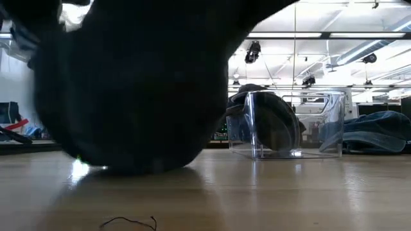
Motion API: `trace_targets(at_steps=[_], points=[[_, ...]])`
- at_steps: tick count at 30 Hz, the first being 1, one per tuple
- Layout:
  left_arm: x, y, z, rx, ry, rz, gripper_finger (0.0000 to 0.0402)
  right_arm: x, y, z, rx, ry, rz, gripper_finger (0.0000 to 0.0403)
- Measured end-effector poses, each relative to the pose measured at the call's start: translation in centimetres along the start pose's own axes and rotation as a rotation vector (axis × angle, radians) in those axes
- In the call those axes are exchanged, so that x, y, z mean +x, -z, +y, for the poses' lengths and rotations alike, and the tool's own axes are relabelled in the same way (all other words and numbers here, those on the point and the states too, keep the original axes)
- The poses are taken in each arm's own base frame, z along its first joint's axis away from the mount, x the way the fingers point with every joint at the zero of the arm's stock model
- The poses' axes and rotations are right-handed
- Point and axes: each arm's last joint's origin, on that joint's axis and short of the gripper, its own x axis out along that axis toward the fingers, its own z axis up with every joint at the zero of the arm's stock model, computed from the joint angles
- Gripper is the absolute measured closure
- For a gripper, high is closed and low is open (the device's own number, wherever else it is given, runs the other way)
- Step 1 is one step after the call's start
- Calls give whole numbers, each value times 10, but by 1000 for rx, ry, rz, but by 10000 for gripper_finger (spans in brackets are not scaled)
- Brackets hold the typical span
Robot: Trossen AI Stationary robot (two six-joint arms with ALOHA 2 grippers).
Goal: Pick & Place hat
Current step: Put the bottom blue cap into the left transparent bin
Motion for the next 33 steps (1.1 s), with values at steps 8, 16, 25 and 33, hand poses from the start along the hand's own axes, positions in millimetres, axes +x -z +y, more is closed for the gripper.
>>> trace_targets(at_steps=[8, 16, 25, 33], points=[[58, 40, 19, -187, 126, 84, 339, -4, -28, 51, -29, -66, -77, 389], [86, 59, 13, -311, 327, 204, 339, 21, -33, 81, -2, -185, -22, 390], [109, 51, -26, -229, 371, 212, 339, 31, -28, 78, 34, -180, 19, 390], [95, -1, -76, -111, 496, -5, 339, 31, -29, 74, 64, -184, -1, 390]])
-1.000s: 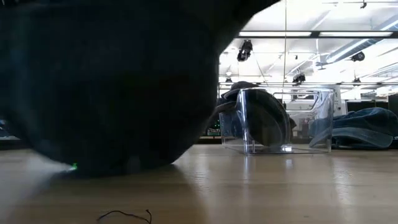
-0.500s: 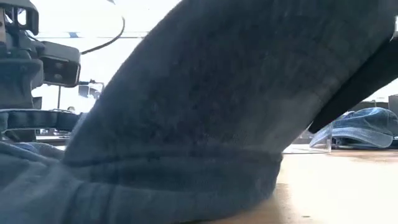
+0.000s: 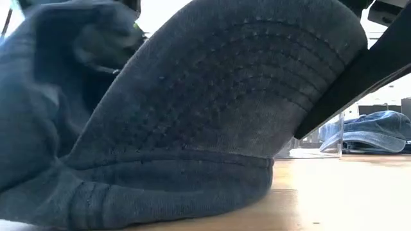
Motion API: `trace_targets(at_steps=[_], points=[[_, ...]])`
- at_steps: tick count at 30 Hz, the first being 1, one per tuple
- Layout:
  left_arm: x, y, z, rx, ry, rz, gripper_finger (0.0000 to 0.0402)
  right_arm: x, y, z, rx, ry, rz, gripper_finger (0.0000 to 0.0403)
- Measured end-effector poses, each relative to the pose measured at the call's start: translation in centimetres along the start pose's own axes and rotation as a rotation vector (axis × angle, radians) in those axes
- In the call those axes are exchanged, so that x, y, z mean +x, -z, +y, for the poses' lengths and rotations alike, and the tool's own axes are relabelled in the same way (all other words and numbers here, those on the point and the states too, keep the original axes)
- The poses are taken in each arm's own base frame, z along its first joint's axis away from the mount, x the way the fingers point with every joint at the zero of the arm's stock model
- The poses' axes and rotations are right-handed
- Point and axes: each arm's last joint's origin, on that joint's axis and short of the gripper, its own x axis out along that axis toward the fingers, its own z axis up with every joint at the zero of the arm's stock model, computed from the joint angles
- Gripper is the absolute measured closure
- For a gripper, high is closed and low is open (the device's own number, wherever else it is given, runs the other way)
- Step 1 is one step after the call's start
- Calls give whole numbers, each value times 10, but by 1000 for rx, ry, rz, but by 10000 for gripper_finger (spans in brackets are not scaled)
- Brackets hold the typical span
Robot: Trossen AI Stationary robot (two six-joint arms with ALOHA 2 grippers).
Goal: Pick & Place hat
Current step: Put the bottom blue cap into the left transparent bin
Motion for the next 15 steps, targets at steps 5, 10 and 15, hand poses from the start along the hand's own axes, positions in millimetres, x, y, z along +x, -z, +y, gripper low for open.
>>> trace_targets(at_steps=[5, 10, 15], points=[[36, -1, 4, 26, -42, 29, 339, 1, 0, -2, -18, 9, -1, 390], [72, 1, 5, 73, -59, 44, 339, 1, -1, -4, -48, 59, 3, 390], [97, -5, 3, 133, -14, 3, 339, -6, 0, 0, -167, 96, 22, 390]])
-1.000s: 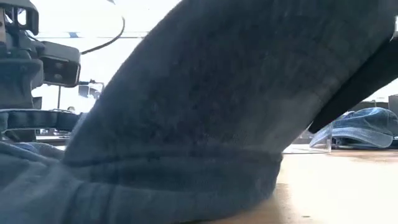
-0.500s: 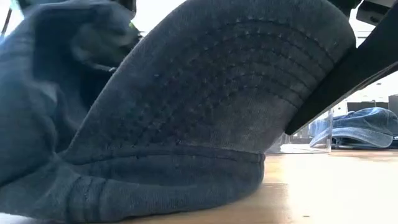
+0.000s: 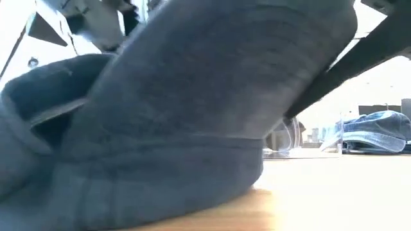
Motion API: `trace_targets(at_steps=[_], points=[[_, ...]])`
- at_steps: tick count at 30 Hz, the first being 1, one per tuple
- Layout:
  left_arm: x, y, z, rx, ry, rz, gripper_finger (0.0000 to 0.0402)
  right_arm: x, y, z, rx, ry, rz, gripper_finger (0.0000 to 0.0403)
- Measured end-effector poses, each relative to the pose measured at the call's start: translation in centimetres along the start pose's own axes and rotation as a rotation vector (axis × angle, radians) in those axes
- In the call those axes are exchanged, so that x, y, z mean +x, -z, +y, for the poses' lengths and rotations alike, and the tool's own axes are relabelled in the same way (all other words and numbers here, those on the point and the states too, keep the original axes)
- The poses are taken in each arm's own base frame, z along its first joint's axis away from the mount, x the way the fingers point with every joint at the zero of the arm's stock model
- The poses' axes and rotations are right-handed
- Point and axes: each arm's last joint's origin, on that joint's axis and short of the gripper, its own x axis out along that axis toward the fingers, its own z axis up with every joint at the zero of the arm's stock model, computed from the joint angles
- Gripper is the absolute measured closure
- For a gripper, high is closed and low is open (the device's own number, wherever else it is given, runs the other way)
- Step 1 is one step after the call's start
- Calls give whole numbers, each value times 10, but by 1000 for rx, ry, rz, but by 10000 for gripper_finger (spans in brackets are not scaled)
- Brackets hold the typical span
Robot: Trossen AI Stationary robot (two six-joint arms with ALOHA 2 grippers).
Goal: Pick & Place hat
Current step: Put the bottom blue cap into the left transparent bin
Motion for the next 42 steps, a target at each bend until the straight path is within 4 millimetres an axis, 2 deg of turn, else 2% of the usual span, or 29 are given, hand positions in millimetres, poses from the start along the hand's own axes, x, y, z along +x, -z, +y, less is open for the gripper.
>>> trace_targets(at_steps=[4, 9, 14, 18, 22, 26, 30, 34, 36, 39, 42], points=[[6, 12, 9, 20, -89, 71, 339, -10, 0, 4, 55, 56, 20, 390], [-1, 22, 15, 76, -118, 98, 339, -23, -2, 3, 98, 88, -9, 387], [3, 21, 20, 103, -107, 86, 339, -30, -4, -4, 121, 130, -24, 363], [0, 18, 18, 234, -95, 83, 339, -34, -5, -9, 95, 187, -13, 341], [-3, 17, 16, 250, -65, 102, 339, -45, -4, -19, 177, 167, -58, 320], [-20, 10, 7, 274, -58, 113, 339, -65, -3, -28, 231, 193, -82, 299], [-50, -7, -5, 310, -82, 85, 339, -70, -4, -25, 269, 160, -77, 277], [-69, -9, -2, 327, -150, 154, 339, -81, 2, -30, 304, 131, -55, 254], [-82, -14, -8, 314, -149, 132, 339, -85, 5, -31, 341, 113, -39, 243], [-99, -22, -18, 306, -130, 78, 339, -93, 4, -36, 461, 57, -61, 230], [-108, -14, -21, 310, -148, 123, 339, -94, 2, -41, 701, -100, -101, 223]])
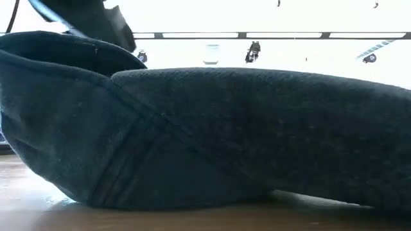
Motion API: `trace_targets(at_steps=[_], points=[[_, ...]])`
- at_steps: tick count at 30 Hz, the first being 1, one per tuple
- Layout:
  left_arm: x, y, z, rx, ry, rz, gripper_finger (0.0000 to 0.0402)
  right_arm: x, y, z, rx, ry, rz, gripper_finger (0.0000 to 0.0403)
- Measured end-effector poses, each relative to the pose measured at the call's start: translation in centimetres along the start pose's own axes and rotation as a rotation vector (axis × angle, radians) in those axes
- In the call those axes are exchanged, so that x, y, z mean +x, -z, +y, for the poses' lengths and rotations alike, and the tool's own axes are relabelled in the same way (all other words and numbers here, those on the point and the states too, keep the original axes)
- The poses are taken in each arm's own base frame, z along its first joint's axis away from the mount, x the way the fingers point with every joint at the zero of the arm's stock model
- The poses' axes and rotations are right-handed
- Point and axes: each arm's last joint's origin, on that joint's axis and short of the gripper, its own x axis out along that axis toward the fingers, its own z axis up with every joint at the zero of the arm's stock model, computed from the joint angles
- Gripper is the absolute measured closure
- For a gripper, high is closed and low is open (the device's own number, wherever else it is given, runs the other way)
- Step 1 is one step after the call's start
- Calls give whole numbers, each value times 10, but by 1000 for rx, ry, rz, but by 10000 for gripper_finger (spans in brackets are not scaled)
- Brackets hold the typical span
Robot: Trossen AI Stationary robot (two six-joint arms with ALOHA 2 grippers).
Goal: Pick & Place hat
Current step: Put the bottom blue cap into the left transparent bin
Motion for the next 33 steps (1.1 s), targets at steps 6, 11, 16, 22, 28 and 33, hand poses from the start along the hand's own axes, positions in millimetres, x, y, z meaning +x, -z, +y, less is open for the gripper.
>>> trace_targets(at_steps=[6, 11, 16, 22, 28, 33], points=[[-1, 40, -12, 21, -56, 91, 339, 27, -14, -15, 431, -243, 22, 226], [4, 61, -12, -39, -88, 47, 339, 38, -28, -28, 564, -277, -62, 223], [7, 65, -10, -43, -104, 16, 339, 54, -28, -26, 668, -293, -111, 213], [19, 62, -16, 27, -68, -58, 339, 81, -20, -15, 769, -290, -102, 206], [46, 64, -25, 26, -1, -117, 339, 107, -17, 0, 720, -228, -53, 206], [61, 64, -33, 22, 31, -97, 339, 114, -11, 0, 714, -76, 4, 206]])
